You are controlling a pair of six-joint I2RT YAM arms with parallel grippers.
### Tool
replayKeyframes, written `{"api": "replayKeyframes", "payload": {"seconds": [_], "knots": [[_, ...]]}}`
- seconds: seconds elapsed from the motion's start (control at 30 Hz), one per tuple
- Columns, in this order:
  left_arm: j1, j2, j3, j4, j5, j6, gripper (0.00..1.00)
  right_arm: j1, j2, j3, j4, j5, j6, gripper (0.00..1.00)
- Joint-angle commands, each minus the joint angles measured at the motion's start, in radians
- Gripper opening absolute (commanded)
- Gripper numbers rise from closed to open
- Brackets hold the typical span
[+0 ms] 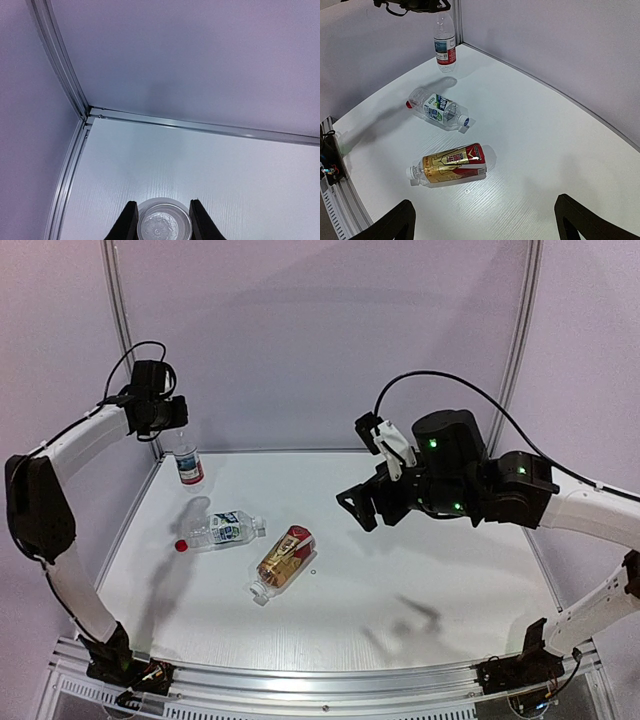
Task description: Unscrew the bottle caps
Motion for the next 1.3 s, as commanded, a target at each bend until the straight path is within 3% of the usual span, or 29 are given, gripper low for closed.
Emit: {"api": "replayKeyframes", "payload": {"seconds": [0.0,0.53,0.73,0.87,1.0,1.07,1.27], "knots": [[0.008,0.033,-0.052,0.063,0.018,-0.018,0.0,-0.003,0.021,0.037,-0.043,0.015,-0.036,0.99],[0.009,0.061,-0.148,0.14,0.086,-0.001,0.1,-0.005,0.039,0.045,-0.056,0.015,-0.079,0.99],[0.008,0.048,-0.153,0.104,0.126,0.023,0.24,-0.008,0.039,0.041,-0.052,0.024,-0.076,0.99],[0.009,0.02,-0.185,0.099,0.138,0.022,0.28,-0.009,0.039,0.043,-0.051,0.018,-0.068,0.99],[0.008,-0.023,-0.223,0.104,0.134,0.021,0.38,-0.009,0.036,0.043,-0.052,0.014,-0.057,0.99],[0.006,-0.039,-0.227,0.087,0.136,0.024,0.49,-0.009,0.035,0.041,-0.052,0.012,-0.05,0.99],[-0.017,-0.073,-0.239,0.048,0.114,0.058,0.68,-0.008,0.03,0.04,-0.053,0.005,-0.035,0.99]]}}
